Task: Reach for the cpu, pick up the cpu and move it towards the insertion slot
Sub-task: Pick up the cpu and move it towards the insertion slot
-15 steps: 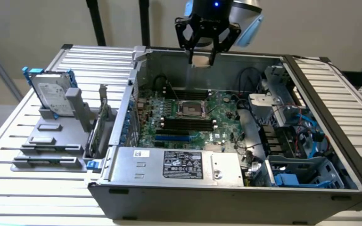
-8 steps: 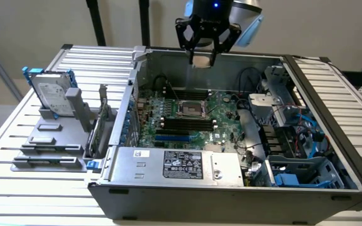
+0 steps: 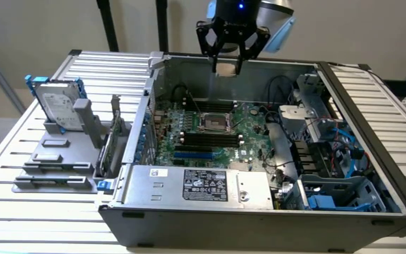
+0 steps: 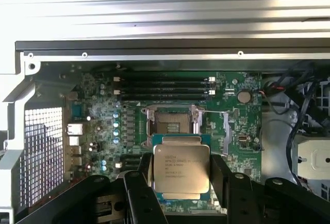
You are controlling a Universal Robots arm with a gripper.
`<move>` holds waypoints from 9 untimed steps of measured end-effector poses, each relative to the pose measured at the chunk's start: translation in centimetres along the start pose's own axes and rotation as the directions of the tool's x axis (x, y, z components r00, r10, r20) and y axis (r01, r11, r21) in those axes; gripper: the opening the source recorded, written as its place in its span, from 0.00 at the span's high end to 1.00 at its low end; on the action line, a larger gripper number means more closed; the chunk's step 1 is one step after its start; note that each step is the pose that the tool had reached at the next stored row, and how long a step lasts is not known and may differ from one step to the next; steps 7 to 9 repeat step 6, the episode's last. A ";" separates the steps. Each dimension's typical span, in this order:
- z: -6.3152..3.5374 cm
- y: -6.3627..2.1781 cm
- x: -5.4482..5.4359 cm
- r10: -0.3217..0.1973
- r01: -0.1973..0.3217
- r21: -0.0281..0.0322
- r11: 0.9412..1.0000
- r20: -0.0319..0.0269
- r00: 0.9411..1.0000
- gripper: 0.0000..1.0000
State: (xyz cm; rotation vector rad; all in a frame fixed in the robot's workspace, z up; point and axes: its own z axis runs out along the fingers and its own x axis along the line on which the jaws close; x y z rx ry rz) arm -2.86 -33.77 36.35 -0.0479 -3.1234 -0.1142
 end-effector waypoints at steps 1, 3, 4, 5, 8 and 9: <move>0.00 0.03 0.0 0.000 0.000 0.000 1.000 0.000 1.000 0.45; 0.01 0.04 0.0 0.000 0.000 0.000 1.000 0.000 1.000 0.45; 0.01 0.05 0.0 0.000 0.000 0.000 1.000 0.000 1.000 0.45; 0.01 0.05 0.0 0.000 0.000 0.000 1.000 0.000 1.000 0.45; 0.01 0.05 0.0 0.000 0.000 0.000 1.000 0.000 1.000 0.45; 0.01 0.05 0.0 0.000 0.000 0.000 1.000 0.000 1.000 0.45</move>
